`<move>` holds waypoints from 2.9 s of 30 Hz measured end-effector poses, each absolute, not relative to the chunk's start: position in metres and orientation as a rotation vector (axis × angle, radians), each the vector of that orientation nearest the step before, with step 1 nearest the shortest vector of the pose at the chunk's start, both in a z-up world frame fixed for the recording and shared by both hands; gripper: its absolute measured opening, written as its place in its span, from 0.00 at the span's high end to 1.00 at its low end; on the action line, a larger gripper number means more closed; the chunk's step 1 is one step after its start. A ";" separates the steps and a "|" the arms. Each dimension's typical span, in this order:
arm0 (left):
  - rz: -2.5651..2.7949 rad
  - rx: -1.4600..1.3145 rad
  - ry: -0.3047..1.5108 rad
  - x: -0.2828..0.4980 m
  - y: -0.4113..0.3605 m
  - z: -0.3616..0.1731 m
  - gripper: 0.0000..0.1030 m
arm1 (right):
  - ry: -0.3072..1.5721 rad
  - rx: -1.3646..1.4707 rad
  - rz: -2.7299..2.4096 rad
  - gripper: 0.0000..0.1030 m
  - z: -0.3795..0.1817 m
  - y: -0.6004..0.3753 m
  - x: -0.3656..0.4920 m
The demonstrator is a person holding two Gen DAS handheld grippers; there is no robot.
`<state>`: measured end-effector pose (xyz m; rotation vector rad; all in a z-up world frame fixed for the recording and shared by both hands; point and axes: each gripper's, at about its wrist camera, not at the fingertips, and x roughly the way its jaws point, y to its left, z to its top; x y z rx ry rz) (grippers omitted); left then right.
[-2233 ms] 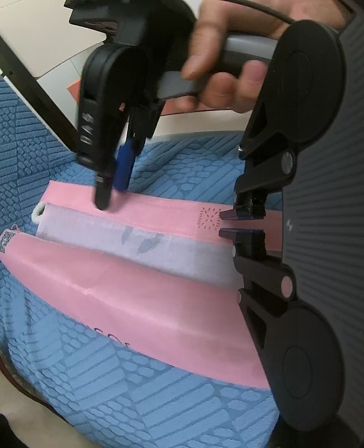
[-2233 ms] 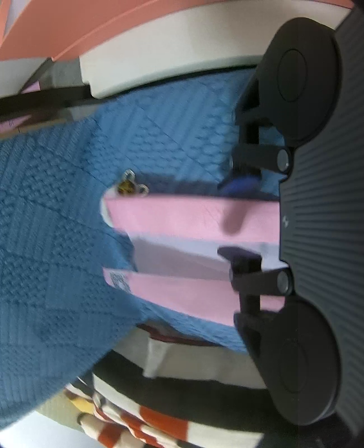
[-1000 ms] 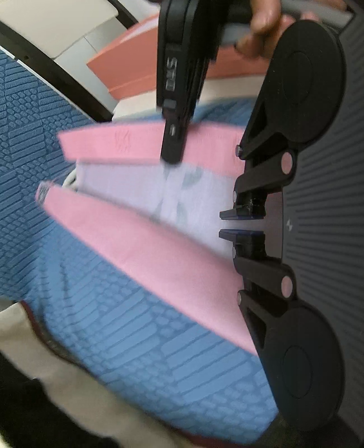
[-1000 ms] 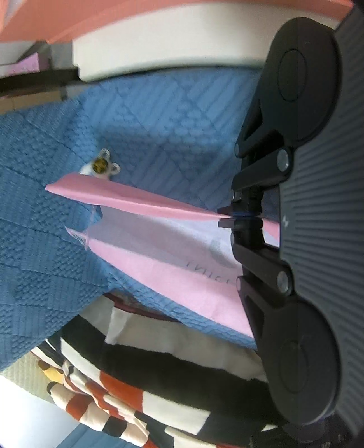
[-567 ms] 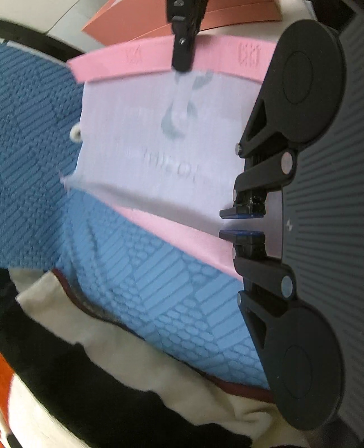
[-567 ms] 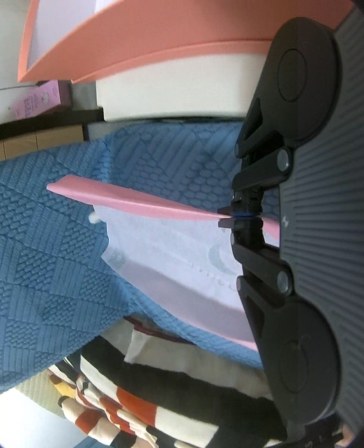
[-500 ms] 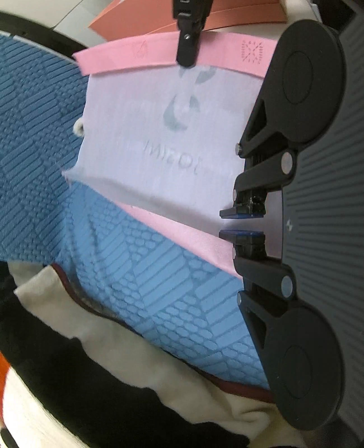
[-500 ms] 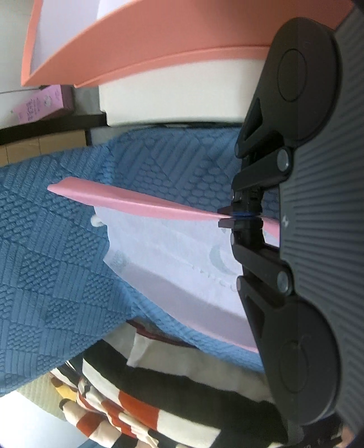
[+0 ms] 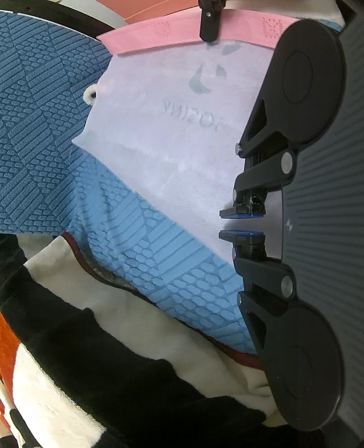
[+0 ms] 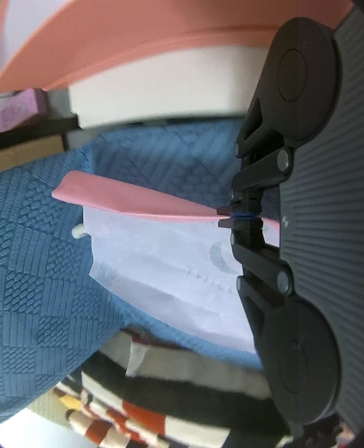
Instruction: Organize objects
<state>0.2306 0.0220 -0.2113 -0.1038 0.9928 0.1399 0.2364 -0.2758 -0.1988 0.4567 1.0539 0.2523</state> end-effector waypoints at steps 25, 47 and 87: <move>-0.436 -0.330 1.046 0.200 -0.030 -0.208 0.80 | 1.089 0.501 0.271 0.96 -0.200 -0.271 0.234; -0.480 -0.247 1.060 0.187 -0.067 -0.218 0.89 | 1.010 0.509 0.307 0.86 -0.178 -0.284 0.220; -0.299 -0.323 1.142 0.209 -0.005 -0.211 0.91 | 1.075 0.341 0.357 0.86 -0.204 -0.220 0.236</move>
